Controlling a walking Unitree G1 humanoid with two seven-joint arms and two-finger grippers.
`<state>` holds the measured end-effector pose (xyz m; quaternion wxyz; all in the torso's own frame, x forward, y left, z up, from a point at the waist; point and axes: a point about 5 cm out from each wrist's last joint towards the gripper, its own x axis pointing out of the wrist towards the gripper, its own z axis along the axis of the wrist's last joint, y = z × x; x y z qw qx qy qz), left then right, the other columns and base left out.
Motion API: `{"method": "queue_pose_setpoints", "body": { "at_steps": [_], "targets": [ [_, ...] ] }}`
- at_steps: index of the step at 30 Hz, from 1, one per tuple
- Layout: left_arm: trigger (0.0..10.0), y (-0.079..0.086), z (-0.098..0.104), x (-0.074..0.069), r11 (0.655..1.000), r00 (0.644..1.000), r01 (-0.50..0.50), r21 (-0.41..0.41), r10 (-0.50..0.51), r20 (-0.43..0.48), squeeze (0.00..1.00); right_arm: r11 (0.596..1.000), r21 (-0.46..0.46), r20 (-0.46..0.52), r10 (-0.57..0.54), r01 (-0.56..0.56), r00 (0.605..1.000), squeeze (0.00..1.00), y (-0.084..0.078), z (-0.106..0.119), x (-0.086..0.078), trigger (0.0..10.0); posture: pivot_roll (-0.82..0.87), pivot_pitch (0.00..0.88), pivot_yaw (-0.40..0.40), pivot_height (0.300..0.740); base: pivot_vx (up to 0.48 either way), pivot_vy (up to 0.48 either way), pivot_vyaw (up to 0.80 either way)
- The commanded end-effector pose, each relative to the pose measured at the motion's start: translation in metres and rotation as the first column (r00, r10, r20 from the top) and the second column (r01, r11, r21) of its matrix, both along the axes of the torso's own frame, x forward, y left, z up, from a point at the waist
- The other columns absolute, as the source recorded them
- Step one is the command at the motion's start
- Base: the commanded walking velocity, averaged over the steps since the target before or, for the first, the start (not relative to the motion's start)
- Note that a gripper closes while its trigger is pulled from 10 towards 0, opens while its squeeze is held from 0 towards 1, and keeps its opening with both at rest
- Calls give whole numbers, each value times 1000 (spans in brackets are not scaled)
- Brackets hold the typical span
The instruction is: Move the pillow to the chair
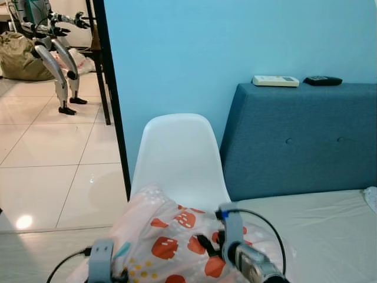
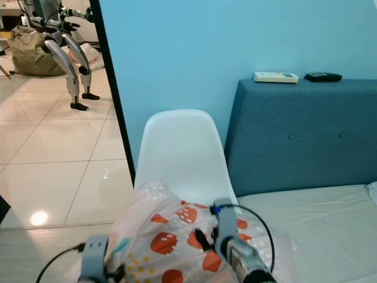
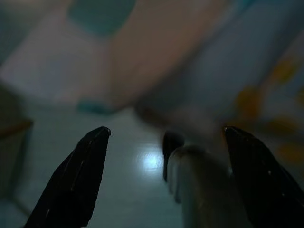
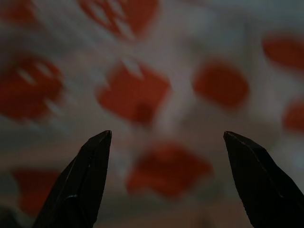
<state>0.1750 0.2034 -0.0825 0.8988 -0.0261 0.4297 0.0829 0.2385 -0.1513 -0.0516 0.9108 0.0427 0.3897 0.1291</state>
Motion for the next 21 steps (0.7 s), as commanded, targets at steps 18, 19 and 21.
{"method": "queue_pose_setpoints", "body": {
  "at_steps": [18, 19, 21],
  "targets": [
    [10000, 15, -21, -52, 999, 972, -28, 41, 37, -232, 0, 971, -180, -264, -199, 155, 944, 0, -30, -44, -78, 10000, 107, 0, -46, 740, -279, 0, 0],
    [10000, 15, -21, -53, 999, 971, -26, 41, 35, -234, 0, 968, -187, -275, -213, 165, 937, 0, -32, -46, -83, 10000, 107, 0, -46, 740, -285, 0, 0],
    [10000, 15, -21, -53, 999, 971, -24, 40, 33, -236, 0, 969, -195, -283, -204, 152, 937, 0, -33, -47, -85, 10000, 104, 0, -44, 740, -285, 0, 0]
  ]
}}
